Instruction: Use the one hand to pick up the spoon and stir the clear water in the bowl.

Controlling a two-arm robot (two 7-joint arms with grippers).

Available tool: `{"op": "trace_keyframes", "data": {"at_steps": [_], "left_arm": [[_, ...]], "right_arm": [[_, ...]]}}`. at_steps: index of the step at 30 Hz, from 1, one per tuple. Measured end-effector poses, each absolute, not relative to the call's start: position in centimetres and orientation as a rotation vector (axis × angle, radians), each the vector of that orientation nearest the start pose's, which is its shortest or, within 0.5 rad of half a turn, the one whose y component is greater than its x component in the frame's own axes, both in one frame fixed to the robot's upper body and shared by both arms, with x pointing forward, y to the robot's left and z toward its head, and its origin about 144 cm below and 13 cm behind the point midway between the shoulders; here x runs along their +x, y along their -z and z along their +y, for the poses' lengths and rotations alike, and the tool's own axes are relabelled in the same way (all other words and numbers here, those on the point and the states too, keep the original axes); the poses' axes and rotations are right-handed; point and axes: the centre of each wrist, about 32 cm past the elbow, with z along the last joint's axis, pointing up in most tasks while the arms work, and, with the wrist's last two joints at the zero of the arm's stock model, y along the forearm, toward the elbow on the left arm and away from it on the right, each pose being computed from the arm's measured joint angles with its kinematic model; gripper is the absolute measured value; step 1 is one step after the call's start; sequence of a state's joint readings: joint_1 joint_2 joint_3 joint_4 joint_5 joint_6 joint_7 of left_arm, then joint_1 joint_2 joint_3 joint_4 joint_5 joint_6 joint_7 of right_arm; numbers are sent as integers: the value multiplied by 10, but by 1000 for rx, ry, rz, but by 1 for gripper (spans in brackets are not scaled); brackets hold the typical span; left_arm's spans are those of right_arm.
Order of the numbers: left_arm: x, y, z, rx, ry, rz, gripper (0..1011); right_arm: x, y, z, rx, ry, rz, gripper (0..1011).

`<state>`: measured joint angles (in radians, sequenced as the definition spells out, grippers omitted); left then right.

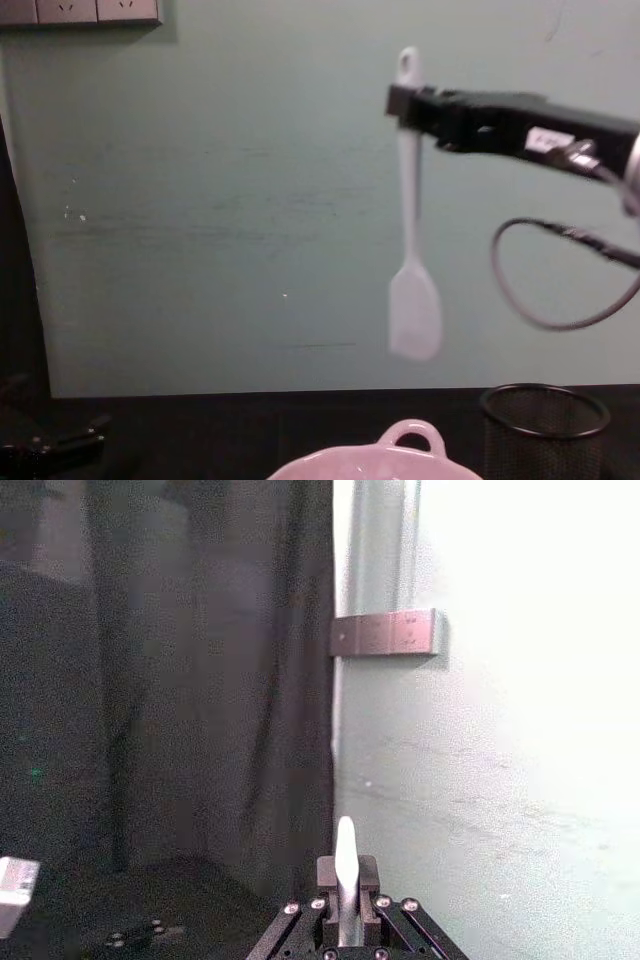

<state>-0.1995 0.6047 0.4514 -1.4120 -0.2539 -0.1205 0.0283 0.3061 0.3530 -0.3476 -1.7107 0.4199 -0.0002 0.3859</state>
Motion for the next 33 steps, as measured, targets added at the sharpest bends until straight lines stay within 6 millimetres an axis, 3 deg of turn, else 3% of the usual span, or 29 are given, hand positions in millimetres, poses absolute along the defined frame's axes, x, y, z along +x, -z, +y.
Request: {"op": "trace_keyframes", "data": {"at_steps": [7,16,33], "left_arm": [[489,-1140,310,304,-1248,-285,1011],[489,-1140,310,304,-1248,-285,1011],[489,-1140,310,304,-1248,-285,1011]], "right_arm": [[505,-1280,-233,186,843,-267,118],[504,-1273,-249,170,903,-252,118],[517,-1225,-272,186,1037,-116,118]]}}
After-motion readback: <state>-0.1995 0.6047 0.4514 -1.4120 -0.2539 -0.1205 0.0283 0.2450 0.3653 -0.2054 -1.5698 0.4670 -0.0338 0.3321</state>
